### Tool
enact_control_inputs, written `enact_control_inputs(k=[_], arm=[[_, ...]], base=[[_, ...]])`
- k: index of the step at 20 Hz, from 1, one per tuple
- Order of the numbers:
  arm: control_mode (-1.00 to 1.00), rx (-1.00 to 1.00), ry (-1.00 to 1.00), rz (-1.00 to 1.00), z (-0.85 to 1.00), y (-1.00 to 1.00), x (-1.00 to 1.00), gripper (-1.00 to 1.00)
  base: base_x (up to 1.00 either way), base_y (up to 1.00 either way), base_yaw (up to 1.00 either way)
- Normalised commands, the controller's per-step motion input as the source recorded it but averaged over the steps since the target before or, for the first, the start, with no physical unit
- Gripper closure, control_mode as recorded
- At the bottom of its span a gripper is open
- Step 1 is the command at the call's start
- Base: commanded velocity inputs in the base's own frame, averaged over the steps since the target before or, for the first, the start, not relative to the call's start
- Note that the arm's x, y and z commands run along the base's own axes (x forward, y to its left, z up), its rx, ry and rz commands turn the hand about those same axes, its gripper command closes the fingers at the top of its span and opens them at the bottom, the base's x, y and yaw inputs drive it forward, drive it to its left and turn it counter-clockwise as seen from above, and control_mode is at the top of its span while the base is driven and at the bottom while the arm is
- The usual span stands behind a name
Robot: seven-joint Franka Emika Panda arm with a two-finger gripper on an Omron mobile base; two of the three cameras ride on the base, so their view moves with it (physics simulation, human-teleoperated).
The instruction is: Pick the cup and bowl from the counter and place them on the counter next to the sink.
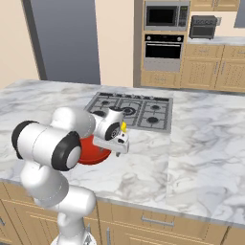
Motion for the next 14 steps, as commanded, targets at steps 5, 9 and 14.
enact_control_inputs(k=[5, 9, 14], arm=[[-1.00, 0.00, 0.00, -0.12, -0.26, 0.00, 0.00, -1.00], [-1.00, 0.00, 0.00, -0.05, -0.12, 0.01, 0.00, -1.00], [-1.00, 0.00, 0.00, 0.00, 0.00, 0.00, 0.00, -1.00]], base=[[0.00, 0.00, 0.00], [0.00, 0.00, 0.00], [0.00, 0.00, 0.00]])
